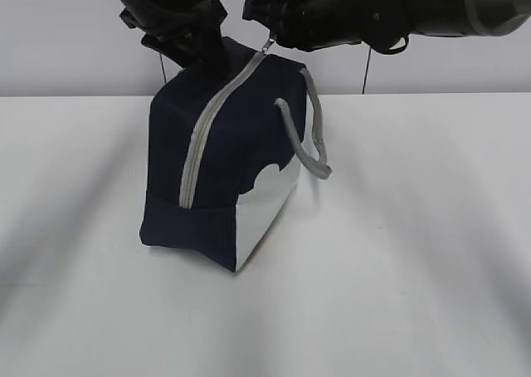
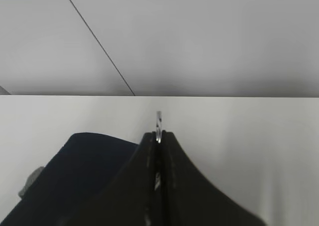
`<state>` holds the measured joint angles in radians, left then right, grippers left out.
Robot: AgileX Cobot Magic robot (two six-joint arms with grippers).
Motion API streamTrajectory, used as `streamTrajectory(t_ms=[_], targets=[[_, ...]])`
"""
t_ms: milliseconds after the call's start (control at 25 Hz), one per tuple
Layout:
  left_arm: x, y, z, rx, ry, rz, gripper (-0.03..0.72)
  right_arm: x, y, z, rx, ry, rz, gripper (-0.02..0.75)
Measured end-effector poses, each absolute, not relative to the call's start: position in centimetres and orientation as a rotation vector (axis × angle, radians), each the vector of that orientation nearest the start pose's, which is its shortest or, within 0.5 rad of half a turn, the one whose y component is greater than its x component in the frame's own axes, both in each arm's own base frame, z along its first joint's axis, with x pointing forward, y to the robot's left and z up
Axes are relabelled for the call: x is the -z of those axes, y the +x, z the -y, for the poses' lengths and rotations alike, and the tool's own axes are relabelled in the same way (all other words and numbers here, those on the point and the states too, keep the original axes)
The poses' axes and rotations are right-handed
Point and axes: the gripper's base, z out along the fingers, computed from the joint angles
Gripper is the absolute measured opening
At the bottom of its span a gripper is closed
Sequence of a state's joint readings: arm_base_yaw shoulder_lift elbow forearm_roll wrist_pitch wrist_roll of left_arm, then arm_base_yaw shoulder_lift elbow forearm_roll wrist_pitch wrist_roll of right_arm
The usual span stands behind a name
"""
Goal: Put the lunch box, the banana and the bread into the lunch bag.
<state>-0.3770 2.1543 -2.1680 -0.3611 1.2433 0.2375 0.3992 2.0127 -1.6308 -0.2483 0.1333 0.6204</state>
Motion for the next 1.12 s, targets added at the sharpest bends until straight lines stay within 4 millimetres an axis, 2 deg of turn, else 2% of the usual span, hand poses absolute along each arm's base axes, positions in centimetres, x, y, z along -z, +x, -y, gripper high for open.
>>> streamTrajectory(t_ms=[80,160,240,400,560,800,1120], targets=[[-30.7,42.9,20.1,0.54,0.755,-2.585,0.26,-27.2,44.8,-18.6,-0.464,-0.002,-2.025,-0.001],[-30.8,42.9,20.1,0.54,0.775,-2.574,0.092,-27.2,44.8,-18.6,-0.465,-0.001,-2.025,-0.001],[-30.8,42.9,20.1,0.526,0.85,-2.541,0.023,-27.2,44.8,-18.6,-0.465,-0.001,-2.025,-0.001],[-30.8,42.8,20.1,0.509,0.934,-2.502,0.001,-27.2,44.8,-18.5,-0.464,0.001,-2.025,-0.001],[-30.9,42.6,20.6,0.513,0.956,-2.492,0.0,-27.1,45.3,-17.4,-0.457,0.037,-2.027,-0.001],[-31.4,41.9,21.0,0.545,0.886,-2.509,-0.001,-26.8,46.1,-15.5,-0.463,0.127,-2.035,-0.001],[-33.0,40.9,20.3,0.508,0.845,-2.514,-0.004,-25.9,46.2,-15.3,-0.431,0.128,-2.079,-0.001]])
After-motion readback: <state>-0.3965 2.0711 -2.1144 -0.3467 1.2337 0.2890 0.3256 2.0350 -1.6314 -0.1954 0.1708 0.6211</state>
